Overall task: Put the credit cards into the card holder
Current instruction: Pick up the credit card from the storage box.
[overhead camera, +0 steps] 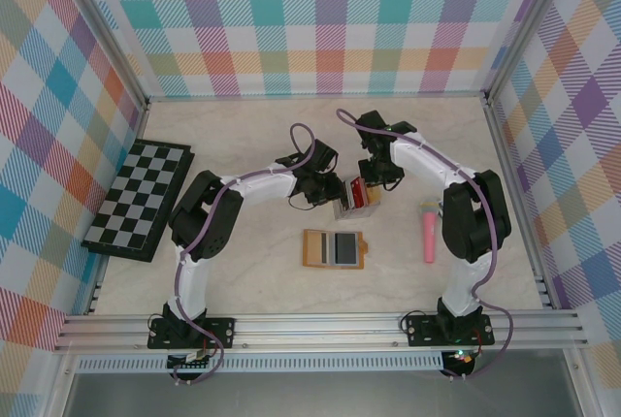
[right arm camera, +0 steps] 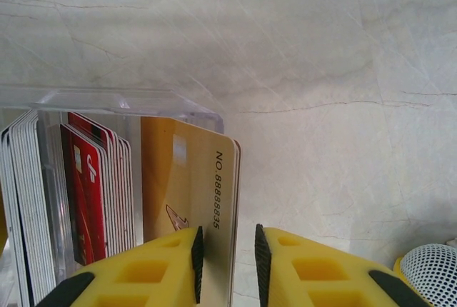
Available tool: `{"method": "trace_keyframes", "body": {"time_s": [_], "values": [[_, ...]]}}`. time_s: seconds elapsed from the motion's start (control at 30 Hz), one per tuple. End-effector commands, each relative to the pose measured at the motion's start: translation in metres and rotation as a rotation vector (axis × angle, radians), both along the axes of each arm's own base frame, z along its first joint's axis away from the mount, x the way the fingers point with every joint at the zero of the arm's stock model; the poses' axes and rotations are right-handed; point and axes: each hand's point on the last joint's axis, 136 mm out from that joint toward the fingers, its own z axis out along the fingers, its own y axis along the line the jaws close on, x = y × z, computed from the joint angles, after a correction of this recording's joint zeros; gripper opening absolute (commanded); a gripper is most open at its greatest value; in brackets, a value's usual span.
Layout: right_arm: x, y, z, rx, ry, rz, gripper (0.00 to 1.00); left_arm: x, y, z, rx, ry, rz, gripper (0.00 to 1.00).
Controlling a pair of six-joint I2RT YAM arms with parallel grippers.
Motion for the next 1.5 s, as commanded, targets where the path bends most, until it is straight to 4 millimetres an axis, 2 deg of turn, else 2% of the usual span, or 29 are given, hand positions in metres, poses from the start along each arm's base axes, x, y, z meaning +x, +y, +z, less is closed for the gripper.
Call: {"method": "trace_keyframes", "body": {"time_s": [0.0,0.23,0.47,0.67,0.93,1.1,1.23,1.37,1.47], "values": [[-0.003,-0.007,0.009,-0.009,-0.007,-0.015,0.24,-0.019,0.018,-0.022,0.063,0.093,0.009,0.23],[-0.003,-0.006,0.009,-0.004,-0.005,-0.018,0.17,-0.02,0.019,-0.023,0.066,0.099,0.01,0.23],[-0.004,-0.005,0.017,0.008,-0.02,-0.02,0.11,-0.02,0.019,-0.023,0.069,0.098,0.009,0.23],[-0.009,0.004,0.03,0.078,-0.023,-0.017,0.07,-0.019,0.02,-0.021,0.07,0.093,0.01,0.23],[-0.015,0.014,0.033,0.149,-0.005,-0.021,0.0,-0.018,0.018,-0.015,0.059,0.082,0.005,0.24],[-0.013,0.014,0.033,0.154,-0.007,-0.025,0.06,-0.017,0.016,-0.012,0.049,0.075,0.002,0.25],[-0.012,0.013,0.028,0.139,0.002,-0.031,0.04,-0.017,0.016,-0.011,0.046,0.076,0.003,0.25],[-0.015,0.019,0.04,0.198,-0.015,-0.031,0.0,-0.016,0.013,-0.004,0.027,0.061,-0.003,0.26],[-0.021,0.02,0.055,0.26,-0.039,-0.049,0.0,-0.014,0.009,0.009,-0.006,0.036,-0.012,0.29]]}}
